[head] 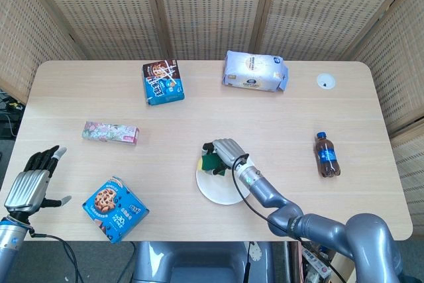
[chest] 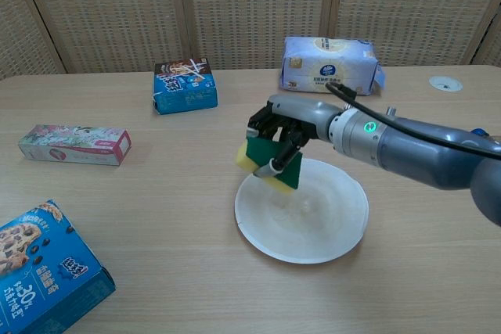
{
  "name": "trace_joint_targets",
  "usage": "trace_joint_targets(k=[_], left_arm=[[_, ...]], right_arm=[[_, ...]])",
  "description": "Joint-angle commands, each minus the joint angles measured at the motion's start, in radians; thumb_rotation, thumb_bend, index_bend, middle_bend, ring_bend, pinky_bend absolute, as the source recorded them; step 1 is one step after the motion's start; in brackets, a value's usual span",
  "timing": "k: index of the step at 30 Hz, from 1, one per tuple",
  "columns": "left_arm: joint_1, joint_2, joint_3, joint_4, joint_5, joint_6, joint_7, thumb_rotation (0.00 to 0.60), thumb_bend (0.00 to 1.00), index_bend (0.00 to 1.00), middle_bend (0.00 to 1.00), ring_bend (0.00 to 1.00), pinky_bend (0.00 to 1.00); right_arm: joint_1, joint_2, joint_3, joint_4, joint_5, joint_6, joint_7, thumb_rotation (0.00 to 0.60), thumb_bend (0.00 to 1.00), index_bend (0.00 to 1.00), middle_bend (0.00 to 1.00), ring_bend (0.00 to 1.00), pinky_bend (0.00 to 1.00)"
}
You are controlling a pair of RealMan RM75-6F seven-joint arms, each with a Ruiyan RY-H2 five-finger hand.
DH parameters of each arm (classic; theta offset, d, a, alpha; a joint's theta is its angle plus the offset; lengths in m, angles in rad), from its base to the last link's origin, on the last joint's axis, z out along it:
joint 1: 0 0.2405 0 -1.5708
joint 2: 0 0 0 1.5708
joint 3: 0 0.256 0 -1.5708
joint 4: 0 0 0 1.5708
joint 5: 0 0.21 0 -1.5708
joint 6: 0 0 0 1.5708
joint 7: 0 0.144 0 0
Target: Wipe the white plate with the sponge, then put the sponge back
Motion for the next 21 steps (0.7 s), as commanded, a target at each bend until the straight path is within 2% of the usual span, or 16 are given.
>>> trace_joint_targets(k=[1, 6, 11, 14, 17, 19, 21], left_arm=[[0.001, 0.003, 0.001, -0.001, 0.004, 0.002, -0.005, 0.6, 0.0, 0.0, 0.0, 0.0, 0.0], [0.003, 0.008, 0.002, -0.003, 0.013, 0.005, -0.013, 0.6, 0.0, 0.0, 0.0, 0.0, 0.0], [0.004, 0.01, 0.003, -0.002, 0.017, 0.008, -0.017, 0.6, 0.0, 0.0, 0.0, 0.0, 0.0], [0.003, 0.009, 0.005, -0.002, 0.018, 0.004, -0.014, 0.6, 0.0, 0.0, 0.0, 0.0, 0.0], [0.004, 0.009, 0.005, -0.004, 0.021, 0.008, -0.011, 0.6, 0.0, 0.0, 0.0, 0.0, 0.0], [0.006, 0.008, 0.005, -0.006, 0.022, 0.013, -0.009, 0.6, 0.0, 0.0, 0.0, 0.0, 0.0], [0.007, 0.007, 0.005, -0.006, 0.021, 0.014, -0.006, 0.6, 0.0, 0.0, 0.0, 0.0, 0.0]], right_arm=[[0.013, 0.073, 0.036, -0.059, -0.023, 0.041, -0.055, 0.6, 0.5, 0.61, 0.51, 0.38, 0.43], [0.036, 0.15, 0.05, -0.059, 0.056, 0.003, -0.23, 0.6, 0.5, 0.61, 0.51, 0.38, 0.43], [0.037, 0.164, 0.012, 0.021, 0.161, -0.018, -0.426, 0.6, 0.5, 0.61, 0.5, 0.38, 0.41], [0.035, 0.154, -0.025, 0.08, 0.204, -0.044, -0.504, 0.6, 0.49, 0.57, 0.43, 0.35, 0.36], [0.028, 0.131, -0.05, 0.132, 0.239, -0.073, -0.531, 0.6, 0.37, 0.43, 0.32, 0.23, 0.29], [0.025, 0.114, -0.058, 0.164, 0.26, -0.093, -0.532, 0.6, 0.2, 0.31, 0.22, 0.12, 0.2], [0.025, 0.1, -0.063, 0.19, 0.279, -0.109, -0.539, 0.6, 0.08, 0.23, 0.14, 0.04, 0.12]])
